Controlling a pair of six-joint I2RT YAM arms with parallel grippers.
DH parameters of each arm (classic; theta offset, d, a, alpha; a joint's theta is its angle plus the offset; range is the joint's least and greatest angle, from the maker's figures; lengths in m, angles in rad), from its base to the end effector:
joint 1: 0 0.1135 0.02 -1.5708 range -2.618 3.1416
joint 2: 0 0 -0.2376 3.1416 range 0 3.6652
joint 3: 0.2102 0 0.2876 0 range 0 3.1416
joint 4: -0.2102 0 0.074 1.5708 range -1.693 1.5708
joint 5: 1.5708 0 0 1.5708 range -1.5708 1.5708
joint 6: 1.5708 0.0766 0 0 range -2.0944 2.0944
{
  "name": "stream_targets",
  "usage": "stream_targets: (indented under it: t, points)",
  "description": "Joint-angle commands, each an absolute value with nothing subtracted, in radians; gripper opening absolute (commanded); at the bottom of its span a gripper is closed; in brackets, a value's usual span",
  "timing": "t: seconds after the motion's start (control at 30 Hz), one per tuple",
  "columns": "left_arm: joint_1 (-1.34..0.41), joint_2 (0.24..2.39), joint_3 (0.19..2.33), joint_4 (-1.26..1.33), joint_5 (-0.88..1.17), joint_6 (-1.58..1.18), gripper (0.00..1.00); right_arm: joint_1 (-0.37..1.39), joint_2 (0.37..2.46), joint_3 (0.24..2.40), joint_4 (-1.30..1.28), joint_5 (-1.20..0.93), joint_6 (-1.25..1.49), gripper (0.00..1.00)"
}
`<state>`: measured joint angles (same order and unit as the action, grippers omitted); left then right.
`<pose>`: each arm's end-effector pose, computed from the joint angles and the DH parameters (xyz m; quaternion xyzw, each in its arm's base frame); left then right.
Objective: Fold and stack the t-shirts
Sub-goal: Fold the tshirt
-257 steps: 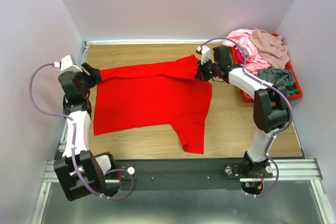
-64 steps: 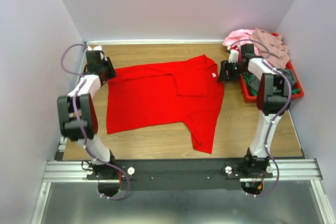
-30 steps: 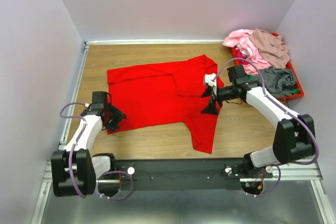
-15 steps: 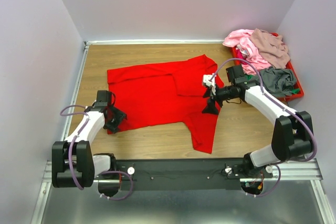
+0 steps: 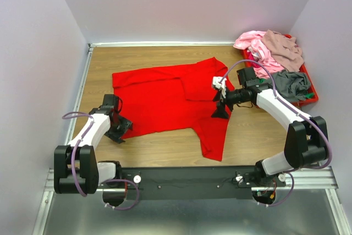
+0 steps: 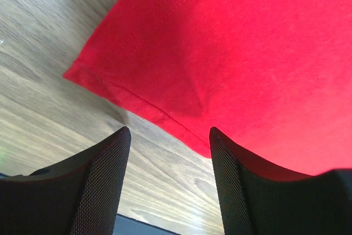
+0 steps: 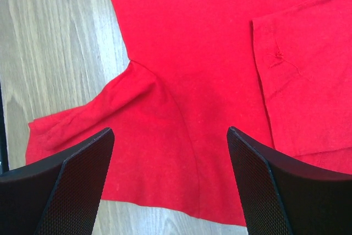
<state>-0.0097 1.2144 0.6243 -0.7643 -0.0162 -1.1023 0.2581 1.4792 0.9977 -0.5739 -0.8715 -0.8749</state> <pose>0.2365 -0.0011 0.0824 -0.5172 0.8490 -0.0502 0.0960 0.3100 0.1425 0.1657 -0.5612 0.6820 0.3188 0.3440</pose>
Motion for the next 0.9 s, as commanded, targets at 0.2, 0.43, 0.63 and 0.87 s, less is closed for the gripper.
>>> stream_targets:
  t: [0.2,0.43,0.63,0.87]
  points:
    - [-0.032,1.256,0.686,-0.795,-0.132,-1.138,0.61,0.255,1.48,1.026,-0.584,-0.848,-0.854,0.9]
    - [-0.032,1.289,0.701,-0.792,-0.147,-1.14,0.6,0.253,1.474,1.029,-0.584,-0.845,-0.847,0.9]
    - [-0.037,1.305,0.701,-0.798,-0.132,-1.134,0.53,0.255,1.479,1.035,-0.586,-0.839,-0.833,0.9]
    - [-0.064,1.364,0.721,-0.811,-0.147,-1.134,0.5,0.255,1.483,1.042,-0.586,-0.825,-0.825,0.9]
